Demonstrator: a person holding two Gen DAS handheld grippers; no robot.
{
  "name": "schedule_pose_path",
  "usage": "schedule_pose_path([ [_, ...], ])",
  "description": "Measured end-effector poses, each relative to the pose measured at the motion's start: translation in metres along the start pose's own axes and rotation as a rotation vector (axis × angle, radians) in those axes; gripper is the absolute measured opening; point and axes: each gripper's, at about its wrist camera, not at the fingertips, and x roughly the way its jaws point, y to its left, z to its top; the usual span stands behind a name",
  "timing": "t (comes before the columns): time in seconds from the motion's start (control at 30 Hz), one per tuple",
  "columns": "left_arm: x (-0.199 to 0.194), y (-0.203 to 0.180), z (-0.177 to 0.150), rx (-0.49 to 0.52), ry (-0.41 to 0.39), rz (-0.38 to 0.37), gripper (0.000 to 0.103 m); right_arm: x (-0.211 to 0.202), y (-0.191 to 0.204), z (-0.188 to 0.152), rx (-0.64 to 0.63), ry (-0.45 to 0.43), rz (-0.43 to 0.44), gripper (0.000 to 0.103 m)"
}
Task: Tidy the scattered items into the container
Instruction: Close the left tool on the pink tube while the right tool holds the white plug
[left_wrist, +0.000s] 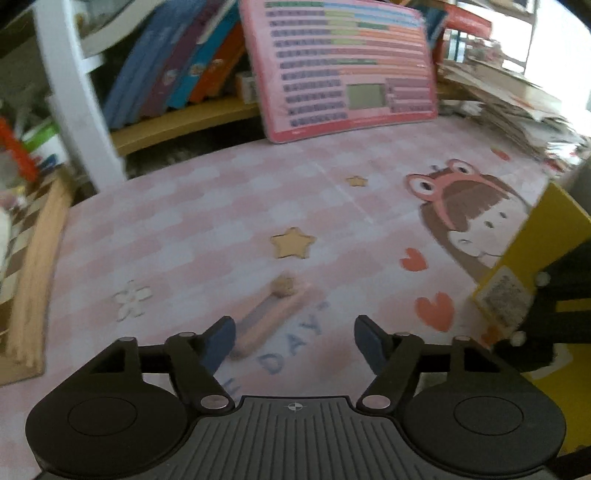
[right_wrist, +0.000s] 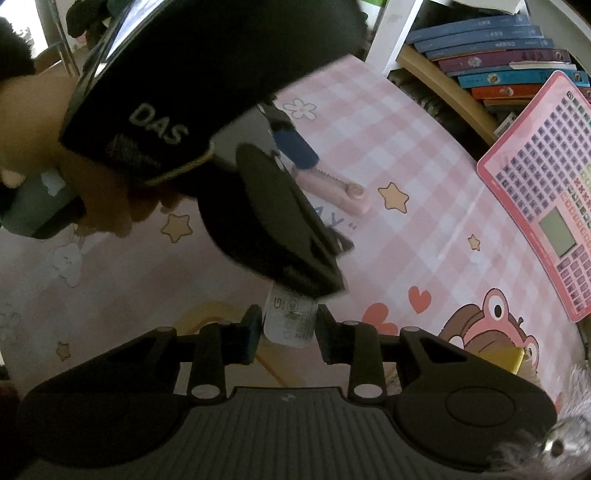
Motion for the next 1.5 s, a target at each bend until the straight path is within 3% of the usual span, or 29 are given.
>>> schedule_pose_path([
  [0.13,0.0,0.012,0.0,-0.022,-0.009,-0.014,0.059,0.0,0.001,0.0,0.002,0.001,0.002,0.029],
  [0.2,0.002,0.012,0.002,0.018,-0.01,-0.017,0.053,0.001,0.001,0.001,-0.004,0.0,0.003,0.029],
  [0.4,0.01,0.012,0.011,0.131,-0.005,-0.08,0.052,0.001,0.0,0.004,0.002,-0.002,0.016,0.029],
  [0.43,0.011,0.012,0.011,0.134,-0.007,-0.073,0.047,0.002,-0.002,0.005,0.004,-0.002,0.018,0.029],
  [0.57,0.005,0.025,0.01,0.058,-0.012,-0.076,0.004,0.002,-0.004,0.006,0.008,-0.005,0.024,0.028],
  [0.6,0.004,0.03,0.008,0.031,-0.005,-0.088,0.0,0.002,-0.004,0.006,0.006,-0.007,0.025,0.028],
  [0.8,-0.014,0.029,-0.009,0.035,0.028,-0.13,0.001,0.004,-0.005,0.006,0.001,-0.014,0.033,0.028],
  [0.83,-0.018,0.028,-0.009,0.044,0.01,-0.118,0.009,0.004,-0.005,0.006,0.002,-0.015,0.036,0.028],
  [0.9,-0.022,0.03,-0.005,0.04,-0.021,-0.085,0.012,0.004,-0.006,0.007,0.002,-0.017,0.04,0.028],
  [0.93,-0.02,0.033,-0.002,0.029,-0.032,-0.061,0.03,0.004,-0.006,0.007,0.001,-0.018,0.041,0.028],
  [0.97,-0.016,0.036,0.003,0.014,-0.042,-0.023,0.058,0.004,-0.006,0.008,-0.001,-0.017,0.043,0.028],
  [1.03,-0.006,0.042,0.011,-0.02,-0.065,0.041,0.078,0.005,-0.006,0.009,-0.005,-0.017,0.042,0.028],
  [1.1,0.008,0.047,0.02,-0.047,-0.055,0.057,0.078,0.006,-0.006,0.011,-0.012,-0.016,0.042,0.028],
  [1.3,0.038,0.055,0.03,-0.135,-0.026,-0.004,0.075,0.008,-0.008,0.014,-0.004,-0.017,0.049,0.028],
  [1.37,0.042,0.055,0.032,-0.152,-0.036,-0.005,0.061,0.008,-0.009,0.014,0.0,-0.018,0.053,0.028],
  [1.5,0.046,0.054,0.039,-0.15,-0.031,0.023,0.045,0.008,-0.009,0.015,0.003,-0.018,0.056,0.028],
])
